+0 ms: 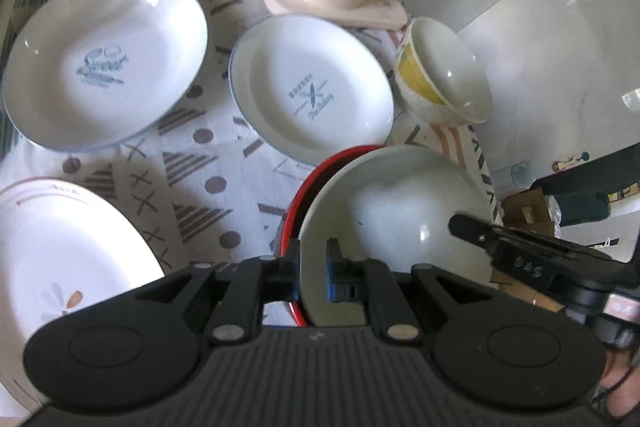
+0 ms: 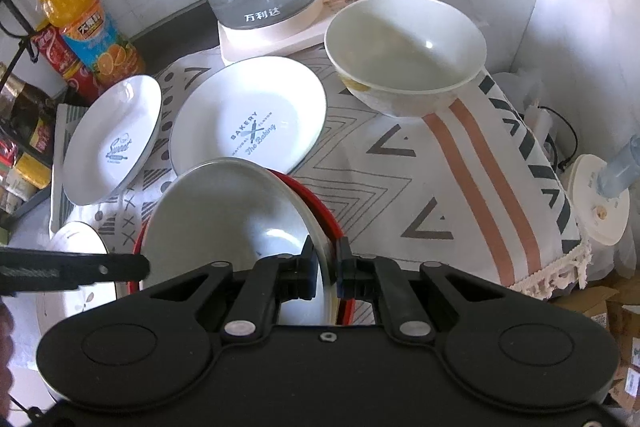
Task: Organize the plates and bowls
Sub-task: 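Carry the white bowl with both grippers and lower it into the red bowl, then open both grippers to release the white bowl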
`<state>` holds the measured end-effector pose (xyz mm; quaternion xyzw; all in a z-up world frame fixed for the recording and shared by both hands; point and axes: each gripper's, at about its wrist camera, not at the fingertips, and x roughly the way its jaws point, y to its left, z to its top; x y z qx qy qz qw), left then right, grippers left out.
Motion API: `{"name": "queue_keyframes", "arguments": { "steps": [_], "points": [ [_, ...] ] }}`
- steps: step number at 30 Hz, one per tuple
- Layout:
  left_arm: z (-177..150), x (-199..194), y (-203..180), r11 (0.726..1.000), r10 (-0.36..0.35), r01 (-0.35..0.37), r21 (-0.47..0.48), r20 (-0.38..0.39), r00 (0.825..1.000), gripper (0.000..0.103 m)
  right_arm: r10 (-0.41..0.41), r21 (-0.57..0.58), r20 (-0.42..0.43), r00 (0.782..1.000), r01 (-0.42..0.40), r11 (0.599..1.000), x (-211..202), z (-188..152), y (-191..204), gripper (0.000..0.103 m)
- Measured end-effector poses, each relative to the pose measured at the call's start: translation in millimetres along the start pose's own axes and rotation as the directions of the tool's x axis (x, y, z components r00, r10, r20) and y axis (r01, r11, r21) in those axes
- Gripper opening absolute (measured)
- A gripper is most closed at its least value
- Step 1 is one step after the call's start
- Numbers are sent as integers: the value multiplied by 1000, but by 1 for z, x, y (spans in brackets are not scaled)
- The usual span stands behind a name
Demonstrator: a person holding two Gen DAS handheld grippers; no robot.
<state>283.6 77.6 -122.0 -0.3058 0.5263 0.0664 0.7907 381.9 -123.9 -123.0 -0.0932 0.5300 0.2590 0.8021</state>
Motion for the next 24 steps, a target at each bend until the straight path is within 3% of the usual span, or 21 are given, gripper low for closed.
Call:
{"name": "queue_keyframes", "arguments": {
  "steps": [5, 12, 15, 20, 22, 24],
  "points": [
    [4, -14, -3, 1000, -5, 5, 7, 28, 1000, 25, 3, -4, -20, 1000, -3, 1000, 4, 1, 1, 8],
    [7, -19, -8, 999, 14, -15, 32, 48, 999, 35, -3, -14, -31, 1000, 3, 1000, 1, 3, 3, 11],
    [9, -18, -12, 998, 20, -23, 50, 49, 999, 43, 2, -15, -26, 1000, -2, 1000, -7, 4, 2, 30],
    [12, -16, -24, 996, 35, -39, 80, 53, 998, 55, 43, -5, -24, 999, -43, 999, -18, 5, -3, 33],
    [13, -13, -30, 994, 46, -51, 95, 49, 998, 61, 75, 5, -31, 997, -75, 997, -21, 6, -6, 54],
    [14, -11, -34, 993, 54, -59, 105, 49, 997, 64, 96, 7, -18, 995, -96, 995, -26, 7, -9, 60]
  ]
}}
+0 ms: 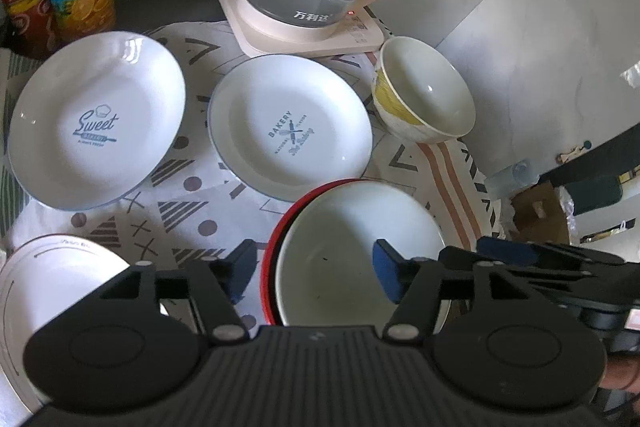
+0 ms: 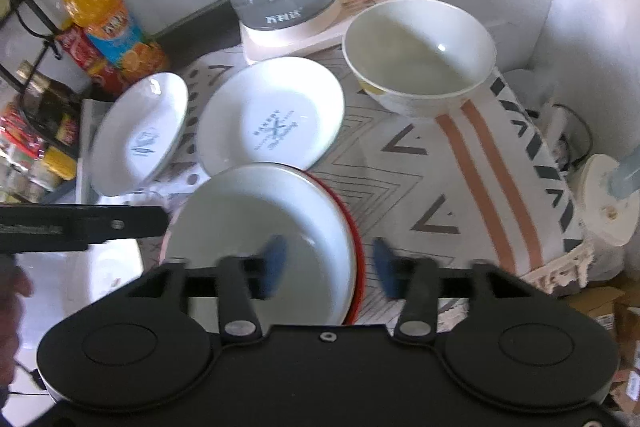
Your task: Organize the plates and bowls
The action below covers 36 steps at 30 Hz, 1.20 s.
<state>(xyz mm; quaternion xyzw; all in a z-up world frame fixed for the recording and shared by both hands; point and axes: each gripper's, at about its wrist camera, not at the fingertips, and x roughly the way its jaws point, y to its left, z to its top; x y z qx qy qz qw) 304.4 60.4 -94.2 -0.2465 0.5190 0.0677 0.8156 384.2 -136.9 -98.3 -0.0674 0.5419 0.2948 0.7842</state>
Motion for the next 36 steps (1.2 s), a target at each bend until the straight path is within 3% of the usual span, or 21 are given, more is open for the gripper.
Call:
{"name": "queue_keyframes", "arguments": {
  "steps": [4, 15, 23, 31, 36],
  "points": [
    [3, 6, -12, 1000, 11, -11, 22, -4, 1000, 70, 8, 7, 14, 1000, -8, 1000, -3, 4, -9, 68],
    [20, 27, -40, 1000, -15, 16, -12, 23, 1000, 71, 21, 57, 75, 997, -26, 998, -7, 21, -50, 70],
    [41, 44, -61, 998, -32, 36, -53, 83, 996, 70, 17, 62, 103, 994, -24, 998, 0, 46, -76, 69],
    [62, 71, -76, 993, -41, 52, -101, 111, 993, 67, 19, 91, 99, 995, -28, 995, 17, 69, -105, 60],
    [74, 87, -81, 990, -36, 51, -131, 115, 993, 66, 13, 106, 95, 995, -24, 994, 30, 81, -117, 60]
  ]
}}
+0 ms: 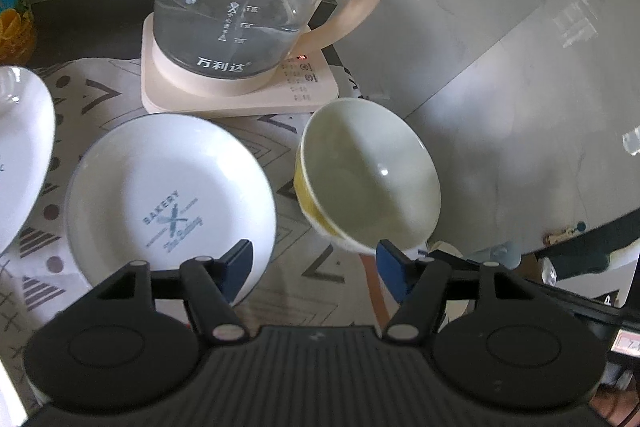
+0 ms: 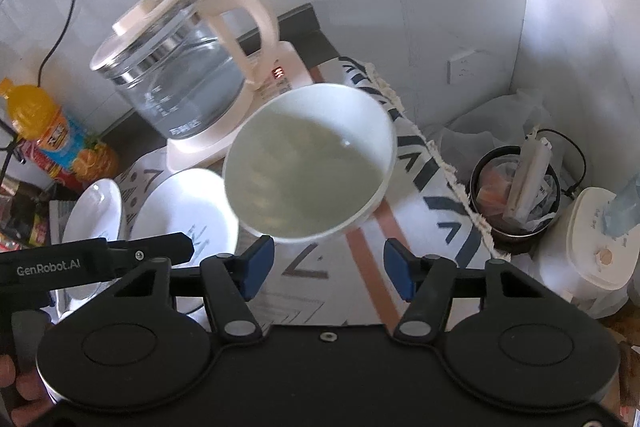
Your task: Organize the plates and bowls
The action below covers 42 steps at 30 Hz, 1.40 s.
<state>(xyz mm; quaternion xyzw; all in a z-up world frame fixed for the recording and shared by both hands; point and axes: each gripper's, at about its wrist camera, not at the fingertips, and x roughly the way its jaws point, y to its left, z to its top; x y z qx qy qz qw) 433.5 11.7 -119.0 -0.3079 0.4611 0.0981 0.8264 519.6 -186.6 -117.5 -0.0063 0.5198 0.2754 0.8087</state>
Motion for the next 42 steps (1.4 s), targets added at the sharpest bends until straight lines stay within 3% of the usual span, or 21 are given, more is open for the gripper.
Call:
{"name": "queue_keyframes", "arguments": {
  "steps": [6, 12, 18, 23, 29, 42],
  "points": [
    [9, 18, -3, 1000, 9, -9, -30, 7, 1000, 63, -20, 19, -10, 1000, 20, 1000, 17, 9, -10, 59],
    [16, 35, -6, 999, 13, -12, -45, 3, 1000, 59, -33, 41, -32, 999, 34, 999, 35, 13, -18, 52],
    [16, 51, -3, 998, 27, -28, -53, -16, 1000, 45, -34, 72, -48, 998, 37, 997, 49, 15, -23, 42],
    [17, 62, 3, 997, 26, -29, -70, -34, 999, 28, -29, 91, -57, 998, 34, 995, 57, 18, -23, 34],
    [19, 72, 3, 997, 9, -12, -81, -43, 999, 17, -37, 104, -66, 997, 44, 994, 67, 20, -21, 23],
    [11, 46, 2, 998, -20, 19, -53, -28, 999, 17, -52, 103, -14, 999, 53, 993, 39, 10, -11, 22]
  ]
}}
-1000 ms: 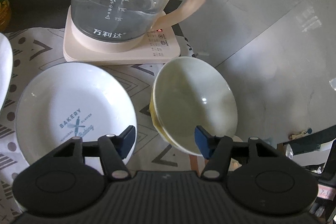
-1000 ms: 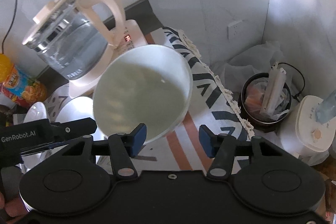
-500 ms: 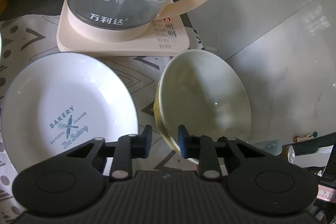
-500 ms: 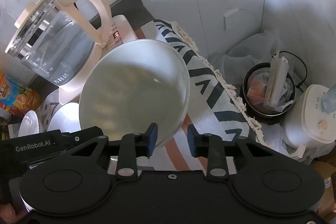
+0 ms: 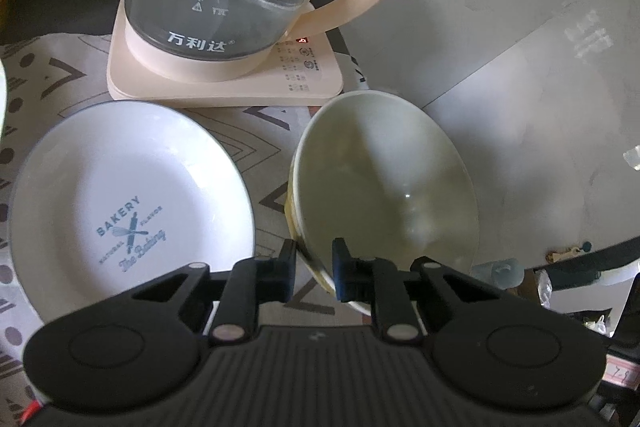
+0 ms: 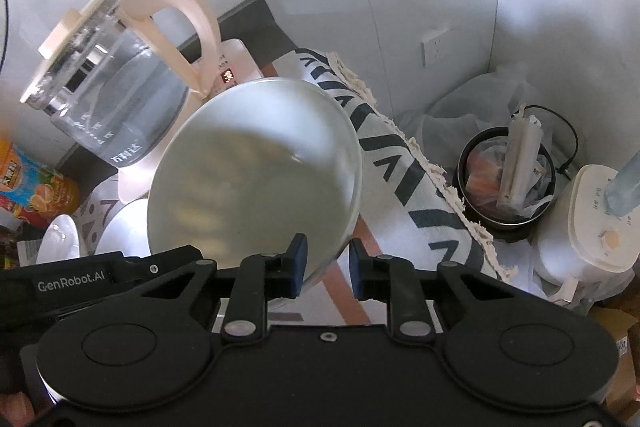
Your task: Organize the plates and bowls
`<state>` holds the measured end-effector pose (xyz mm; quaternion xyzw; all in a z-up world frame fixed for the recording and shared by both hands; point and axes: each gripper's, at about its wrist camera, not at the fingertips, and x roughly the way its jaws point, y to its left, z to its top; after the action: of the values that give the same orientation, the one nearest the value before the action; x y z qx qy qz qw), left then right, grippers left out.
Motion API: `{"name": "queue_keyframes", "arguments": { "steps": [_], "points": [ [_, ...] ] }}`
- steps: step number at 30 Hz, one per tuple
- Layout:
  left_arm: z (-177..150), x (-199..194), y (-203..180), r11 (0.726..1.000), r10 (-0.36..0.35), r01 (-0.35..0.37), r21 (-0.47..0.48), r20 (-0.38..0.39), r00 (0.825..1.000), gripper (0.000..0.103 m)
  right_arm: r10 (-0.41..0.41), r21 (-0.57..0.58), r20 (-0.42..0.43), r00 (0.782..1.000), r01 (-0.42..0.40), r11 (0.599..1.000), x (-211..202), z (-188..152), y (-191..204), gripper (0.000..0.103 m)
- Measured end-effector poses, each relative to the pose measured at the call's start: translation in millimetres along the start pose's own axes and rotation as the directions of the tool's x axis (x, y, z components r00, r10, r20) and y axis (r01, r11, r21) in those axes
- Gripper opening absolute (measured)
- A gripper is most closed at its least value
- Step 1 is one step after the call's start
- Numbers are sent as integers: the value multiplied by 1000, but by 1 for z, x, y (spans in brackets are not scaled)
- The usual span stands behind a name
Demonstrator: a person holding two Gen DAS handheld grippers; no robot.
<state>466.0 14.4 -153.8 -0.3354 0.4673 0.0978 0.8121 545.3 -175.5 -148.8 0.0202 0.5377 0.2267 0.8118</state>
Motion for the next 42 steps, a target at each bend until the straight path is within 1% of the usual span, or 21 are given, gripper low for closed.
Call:
{"name": "queue_keyframes", "arguments": {
  "steps": [13, 28, 36, 42],
  "points": [
    [-11, -49, 13, 998, -41, 40, 54, 14, 999, 17, -10, 3, 73, 997, 10, 1000, -49, -30, 31, 22],
    [-37, -115, 39, 989, -96, 92, 115, 28, 995, 17, -21, 21, 156, 988, 18, 1000, -102, -74, 71, 22],
    [-54, -143, 59, 984, -114, 110, 136, 19, 993, 17, -29, 34, 171, 985, 24, 999, -119, -101, 94, 22],
    [-67, -153, 77, 983, -115, 114, 145, -1, 993, 17, -42, 38, 166, 985, 36, 999, -122, -124, 107, 22]
  ]
}}
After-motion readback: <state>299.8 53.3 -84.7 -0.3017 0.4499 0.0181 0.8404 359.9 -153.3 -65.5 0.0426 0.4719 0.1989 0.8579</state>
